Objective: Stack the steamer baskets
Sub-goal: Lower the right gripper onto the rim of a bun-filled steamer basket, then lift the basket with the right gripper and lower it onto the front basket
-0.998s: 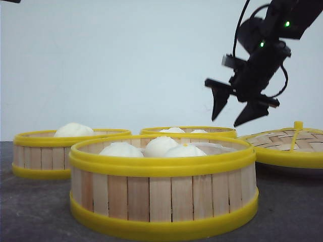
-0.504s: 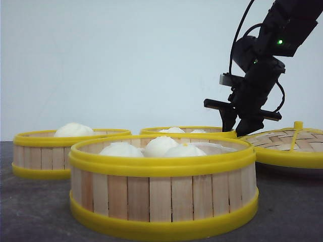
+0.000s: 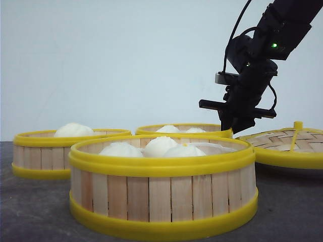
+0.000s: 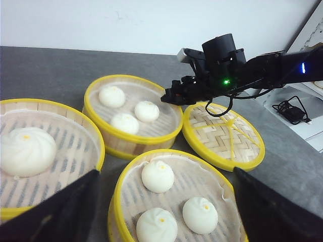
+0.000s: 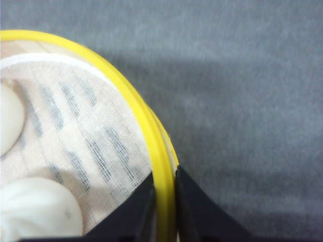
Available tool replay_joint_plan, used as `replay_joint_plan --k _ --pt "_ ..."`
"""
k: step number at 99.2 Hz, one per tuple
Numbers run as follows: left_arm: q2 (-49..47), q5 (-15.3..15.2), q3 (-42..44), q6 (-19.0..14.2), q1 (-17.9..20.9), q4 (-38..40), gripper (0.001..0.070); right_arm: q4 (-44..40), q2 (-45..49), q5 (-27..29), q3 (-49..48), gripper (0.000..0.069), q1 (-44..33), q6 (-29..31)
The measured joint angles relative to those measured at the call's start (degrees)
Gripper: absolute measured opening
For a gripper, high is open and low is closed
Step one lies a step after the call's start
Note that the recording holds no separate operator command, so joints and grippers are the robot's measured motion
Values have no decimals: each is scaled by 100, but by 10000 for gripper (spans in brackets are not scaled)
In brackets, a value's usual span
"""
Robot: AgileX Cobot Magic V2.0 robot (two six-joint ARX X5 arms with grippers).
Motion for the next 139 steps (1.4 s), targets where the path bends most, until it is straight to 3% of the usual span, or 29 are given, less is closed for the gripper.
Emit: replay_joint_plan --k 20,45,83,106,139 --pt "-2 116 0 0 0 -79 509 -162 -188 -2 11 32 -59 229" --pt "-37 133 0 2 0 -323 509 -776 -1578 -129 13 32 -101 131" --pt "-404 136 0 17 0 -337 509 -2594 -3560 -459 33 32 184 -538" --pt "-651 136 0 96 0 -415 509 -3473 -4175 -459 33 32 577 -782" --pt "-756 138 0 114 0 -562 509 -3080 -4197 -437 -1178 32 1370 -813"
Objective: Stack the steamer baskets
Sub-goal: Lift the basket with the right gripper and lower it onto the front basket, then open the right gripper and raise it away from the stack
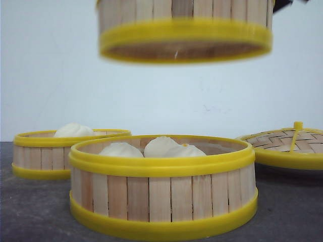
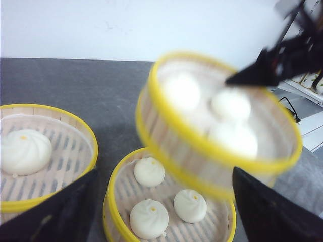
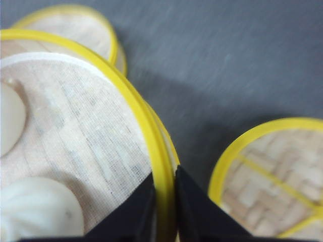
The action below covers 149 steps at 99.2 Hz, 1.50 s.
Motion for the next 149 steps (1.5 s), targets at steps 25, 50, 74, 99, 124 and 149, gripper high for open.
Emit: replay_joint_plan --k 25,50,74,99,124,149 --pt "-2 0 0 0 0 -2 509 866 72 61 -785 32 282 120" --pt "-2 0 0 0 0 -2 509 1078 535 175 -903 32 428 162" --pt "-2 0 0 0 0 -2 509 1143 813 173 -903 32 463 162" --pt "-2 0 0 0 0 7 509 955 874 291 -903 31 463 142" --pt "-2 0 0 0 0 9 509 730 874 420 -903 29 461 81" --pt "-2 0 0 0 0 9 509 667 874 435 -903 33 461 -2"
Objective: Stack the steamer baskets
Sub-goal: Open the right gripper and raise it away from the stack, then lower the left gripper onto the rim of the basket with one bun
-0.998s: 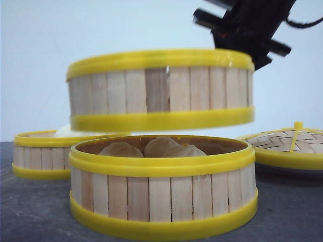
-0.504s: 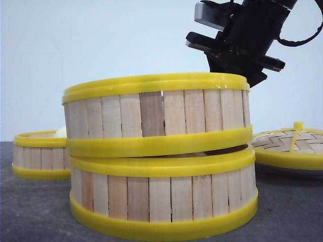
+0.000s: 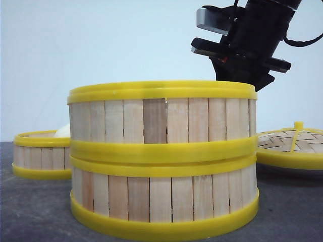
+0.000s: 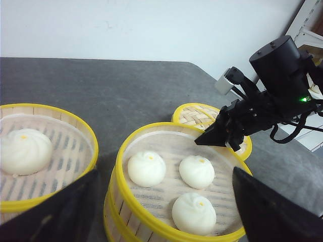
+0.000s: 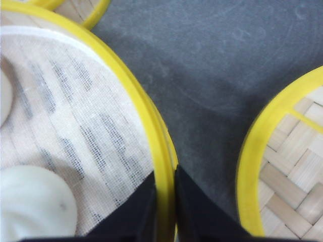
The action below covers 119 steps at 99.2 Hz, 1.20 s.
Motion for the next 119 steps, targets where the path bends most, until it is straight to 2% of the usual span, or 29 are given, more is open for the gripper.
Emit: replay_joint_plan --k 6,18,27,41,50,69,78,100,119 --pt "0 0 0 0 0 0 509 -17 0 -15 0 79 0 -9" --pt "0 0 0 0 0 0 509 7 0 -17 0 271 0 -9" --pt "0 0 0 0 0 0 509 127 -7 -20 0 330 0 -9" --pt "0 -22 0 0 0 -4 509 328 -304 -20 0 344 0 -9" --pt "0 -232 0 0 -2 -26 509 470 -863 -13 0 346 26 -17" --pt "205 -984 0 -2 -2 -37 509 356 -2273 15 9 345 188 -168" --pt "503 -1499 0 -2 2 68 509 63 -2850 160 9 345 262 -205" --pt "1512 -2695 0 -35 240 1025 509 -474 -3877 280 9 345 380 -199" --pt "2824 -2728 0 -291 767 1615 509 -612 -4249 280 9 345 387 -146"
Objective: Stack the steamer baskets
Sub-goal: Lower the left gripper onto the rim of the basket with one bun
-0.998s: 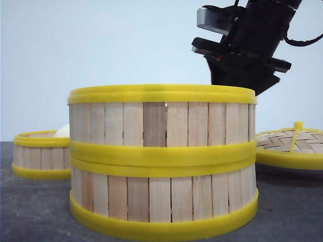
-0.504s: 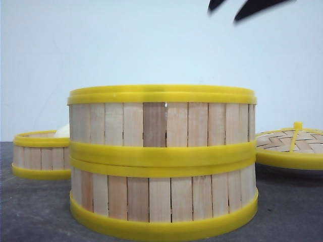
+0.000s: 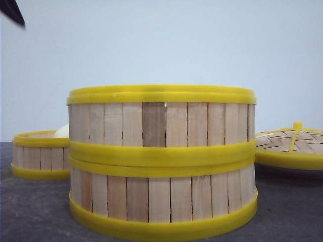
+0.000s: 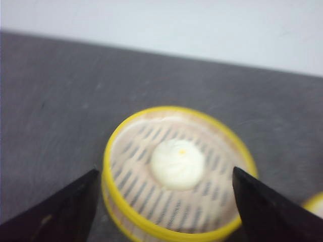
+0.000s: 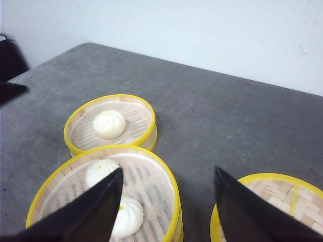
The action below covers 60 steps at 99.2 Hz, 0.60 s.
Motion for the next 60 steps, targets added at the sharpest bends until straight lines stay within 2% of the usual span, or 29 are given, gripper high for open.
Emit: replay_joint_plan --k 23,35,53,60 --pt "1482 57 186 -258 509 282 509 -205 -127 0 0 345 0 9" --pt "2168 337 487 -393 723 326 503 -315 -111 -2 0 345 0 9" --pt "2817 787 745 -678 935 321 397 -326 -101 0 0 345 0 9" --pt "2983 791 804 -774 1010 317 372 -326 -101 0 0 345 0 9"
